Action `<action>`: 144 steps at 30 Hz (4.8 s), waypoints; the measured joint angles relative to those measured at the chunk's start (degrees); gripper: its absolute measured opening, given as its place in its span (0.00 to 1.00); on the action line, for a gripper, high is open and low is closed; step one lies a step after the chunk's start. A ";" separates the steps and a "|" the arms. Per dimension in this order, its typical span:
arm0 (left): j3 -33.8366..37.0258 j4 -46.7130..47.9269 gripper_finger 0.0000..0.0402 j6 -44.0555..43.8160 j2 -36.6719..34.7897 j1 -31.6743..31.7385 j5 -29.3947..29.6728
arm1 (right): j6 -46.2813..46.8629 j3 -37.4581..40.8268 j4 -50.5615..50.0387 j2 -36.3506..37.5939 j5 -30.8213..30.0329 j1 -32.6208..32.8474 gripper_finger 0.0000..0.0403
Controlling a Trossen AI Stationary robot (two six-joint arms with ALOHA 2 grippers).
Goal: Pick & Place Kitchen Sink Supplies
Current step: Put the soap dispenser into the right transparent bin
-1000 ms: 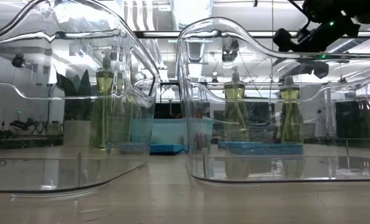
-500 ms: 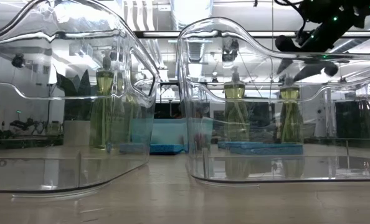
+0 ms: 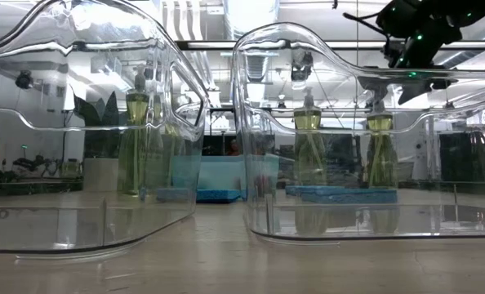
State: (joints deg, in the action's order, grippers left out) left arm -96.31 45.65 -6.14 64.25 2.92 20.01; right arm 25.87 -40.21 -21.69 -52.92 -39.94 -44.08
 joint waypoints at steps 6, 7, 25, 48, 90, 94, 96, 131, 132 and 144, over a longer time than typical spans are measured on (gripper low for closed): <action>0.00 -0.02 0.51 0.01 0.00 0.00 0.02 | 0.25 0.02 0.56 -0.39 -1.15 -0.02 0.72; 0.00 -0.02 0.51 0.01 0.00 0.00 0.02 | 0.29 0.04 0.96 -0.50 -1.43 -0.02 0.72; 0.00 0.00 0.51 -1.65 0.02 0.00 0.06 | 3.80 0.13 8.17 -7.06 -12.56 0.46 0.66; 0.00 0.60 0.51 -1.49 0.06 0.00 0.07 | 7.80 0.13 3.56 -3.66 -8.18 1.08 0.68; -0.85 3.93 0.51 -3.00 -5.01 0.00 0.04 | 16.17 0.13 7.37 -4.21 4.55 -0.43 0.66; -1.98 4.10 0.51 -3.04 -6.84 0.02 0.04 | 15.82 0.13 7.45 -4.05 6.64 -0.46 0.65; -2.19 4.01 0.51 -3.05 -7.90 0.01 0.04 | 15.96 0.07 7.80 -3.97 8.96 -0.50 0.65; -1.95 4.96 0.51 6.42 -10.62 0.00 2.12 | -2.01 0.13 5.59 -1.54 8.28 -0.33 0.71; -1.95 4.96 0.51 6.57 -10.57 0.00 2.80 | -2.62 0.14 5.94 -2.44 8.40 -0.33 0.72; -3.12 2.77 0.51 4.47 -10.67 0.02 3.26 | -2.17 -1.87 7.66 -9.84 3.35 -0.36 0.89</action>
State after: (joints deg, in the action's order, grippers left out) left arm -99.43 48.42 -1.67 53.58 2.94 23.27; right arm 23.69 -42.08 -14.04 -62.76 -36.59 -44.44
